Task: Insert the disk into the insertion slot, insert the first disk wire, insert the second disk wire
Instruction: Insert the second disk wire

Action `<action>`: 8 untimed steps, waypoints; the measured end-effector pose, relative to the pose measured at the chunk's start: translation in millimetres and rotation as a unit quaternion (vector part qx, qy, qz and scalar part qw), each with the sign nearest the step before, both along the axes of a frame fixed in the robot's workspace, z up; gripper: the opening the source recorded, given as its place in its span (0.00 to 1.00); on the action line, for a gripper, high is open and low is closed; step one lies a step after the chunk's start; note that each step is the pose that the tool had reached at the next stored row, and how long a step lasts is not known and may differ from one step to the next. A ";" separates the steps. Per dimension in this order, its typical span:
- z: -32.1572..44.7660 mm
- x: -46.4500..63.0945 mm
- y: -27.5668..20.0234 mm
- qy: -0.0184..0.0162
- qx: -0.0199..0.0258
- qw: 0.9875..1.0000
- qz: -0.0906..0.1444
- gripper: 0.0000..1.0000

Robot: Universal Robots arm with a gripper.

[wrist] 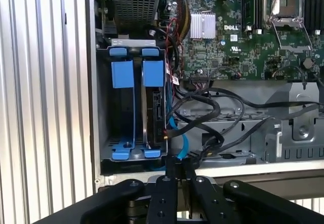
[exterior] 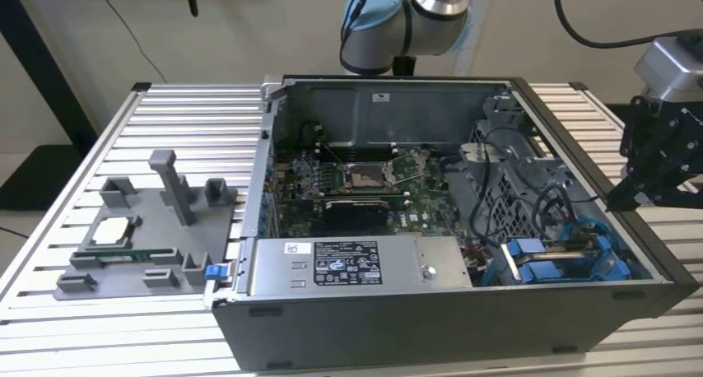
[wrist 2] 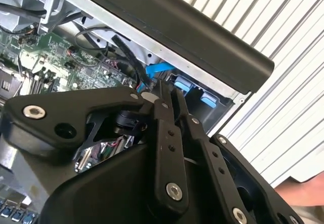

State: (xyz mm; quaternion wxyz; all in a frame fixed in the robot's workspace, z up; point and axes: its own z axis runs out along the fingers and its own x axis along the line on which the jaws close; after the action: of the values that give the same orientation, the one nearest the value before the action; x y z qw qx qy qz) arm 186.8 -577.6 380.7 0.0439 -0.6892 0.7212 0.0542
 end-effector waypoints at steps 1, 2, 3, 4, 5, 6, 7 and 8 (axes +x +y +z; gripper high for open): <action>-0.1 0.0 0.0 0.000 0.000 1.000 0.000 0.00; -0.3 0.0 0.0 0.000 0.000 1.000 0.000 0.00; -0.4 0.0 0.0 0.000 0.000 1.000 0.000 0.00; -0.4 0.0 -0.1 0.000 0.000 1.000 0.000 0.00; -0.4 0.0 -0.1 0.000 0.000 1.000 0.000 0.00; -0.4 0.0 0.0 0.000 0.000 1.000 0.000 0.00; -0.4 0.0 0.0 0.000 0.000 1.000 0.000 0.00; -0.4 0.0 -0.1 0.000 0.000 1.000 0.000 0.00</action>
State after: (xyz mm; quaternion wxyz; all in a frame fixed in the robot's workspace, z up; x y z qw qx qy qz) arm 186.8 -577.6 380.3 0.0440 -0.6890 0.7213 0.0543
